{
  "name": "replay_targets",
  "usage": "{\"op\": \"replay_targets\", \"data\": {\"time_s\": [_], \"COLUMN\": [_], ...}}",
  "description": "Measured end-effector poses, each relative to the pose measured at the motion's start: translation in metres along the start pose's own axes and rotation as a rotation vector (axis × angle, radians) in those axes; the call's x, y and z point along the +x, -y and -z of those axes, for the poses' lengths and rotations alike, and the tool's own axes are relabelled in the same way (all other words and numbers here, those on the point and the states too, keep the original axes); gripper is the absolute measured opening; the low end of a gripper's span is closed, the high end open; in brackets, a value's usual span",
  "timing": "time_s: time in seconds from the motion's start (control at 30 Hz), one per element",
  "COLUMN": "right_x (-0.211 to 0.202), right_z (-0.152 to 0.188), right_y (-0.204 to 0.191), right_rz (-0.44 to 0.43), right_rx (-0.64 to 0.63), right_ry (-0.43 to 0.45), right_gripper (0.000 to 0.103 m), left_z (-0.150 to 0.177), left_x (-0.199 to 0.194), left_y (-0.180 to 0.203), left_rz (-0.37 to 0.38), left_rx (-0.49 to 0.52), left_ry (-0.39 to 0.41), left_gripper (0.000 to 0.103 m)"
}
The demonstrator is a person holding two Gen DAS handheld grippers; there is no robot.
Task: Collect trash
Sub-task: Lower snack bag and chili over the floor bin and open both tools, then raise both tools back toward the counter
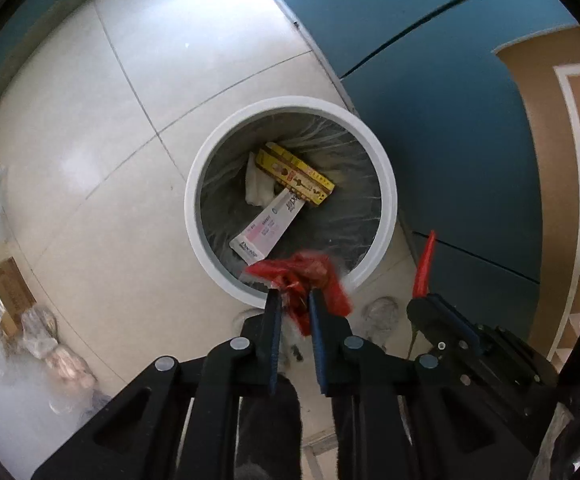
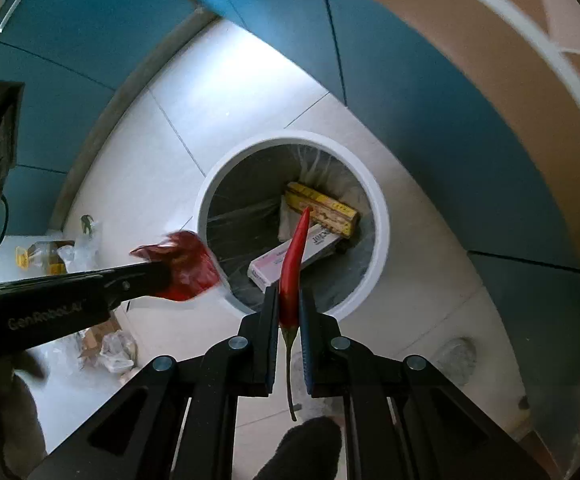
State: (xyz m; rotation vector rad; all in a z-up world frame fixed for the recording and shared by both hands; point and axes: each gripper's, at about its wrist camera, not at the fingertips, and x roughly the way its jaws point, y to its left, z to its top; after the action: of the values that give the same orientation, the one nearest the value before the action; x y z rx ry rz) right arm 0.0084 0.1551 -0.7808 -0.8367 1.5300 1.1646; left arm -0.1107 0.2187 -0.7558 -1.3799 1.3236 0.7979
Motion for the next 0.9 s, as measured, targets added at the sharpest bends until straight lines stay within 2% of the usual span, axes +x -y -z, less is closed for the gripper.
{"op": "replay_targets", "data": {"time_s": [0.03, 0.1, 0.17, 0.2, 0.27, 0.4, 0.47, 0.53, 0.67, 0.9], "right_x": [0.003, 0.007, 0.008, 0.01, 0.009, -0.005, -0.012, -0.02, -0.041, -0.092], "right_z": [-0.002, -0.007, -0.009, -0.01, -0.011, -0.009, -0.009, -0.008, -0.001, 0.014], "right_y": [0.001, 0.005, 0.005, 0.006, 0.007, 0.003, 0.002, 0.001, -0.005, -0.017], "right_rz": [-0.003, -0.006, 0.001, 0.004, 0.005, 0.028, 0.038, 0.065, 0.093, 0.136], "right_rx": [0.004, 0.008, 0.005, 0.003, 0.004, -0.005, -0.001, -0.001, -0.011, -0.03], "right_ry": [-0.008, -0.016, -0.026, -0.028, -0.03, -0.014, -0.006, 0.0, 0.012, 0.027], "right_gripper": [0.011, 0.011, 0.014, 0.018, 0.044, 0.064, 0.091, 0.1, 0.103, 0.103], "left_z": [0.0, 0.0, 0.001, 0.002, 0.004, 0.013, 0.02, 0.029, 0.047, 0.083], "left_x": [-0.001, -0.002, -0.008, -0.012, -0.019, -0.037, -0.044, -0.054, -0.074, -0.125], "left_y": [-0.002, -0.004, -0.006, -0.007, -0.008, -0.013, -0.014, -0.014, -0.012, -0.007], "left_rz": [-0.004, -0.024, -0.055, -0.083, -0.123, -0.193, -0.222, -0.248, -0.293, -0.318], "left_rx": [-0.004, 0.0, 0.001, 0.004, 0.017, 0.011, 0.006, -0.003, -0.022, -0.058], "left_ry": [0.0, 0.017, 0.049, 0.067, 0.092, 0.132, 0.148, 0.168, 0.2, 0.257], "left_gripper": [0.018, 0.035, 0.092, 0.1, 0.103, 0.103, 0.103, 0.103, 0.103, 0.103]}}
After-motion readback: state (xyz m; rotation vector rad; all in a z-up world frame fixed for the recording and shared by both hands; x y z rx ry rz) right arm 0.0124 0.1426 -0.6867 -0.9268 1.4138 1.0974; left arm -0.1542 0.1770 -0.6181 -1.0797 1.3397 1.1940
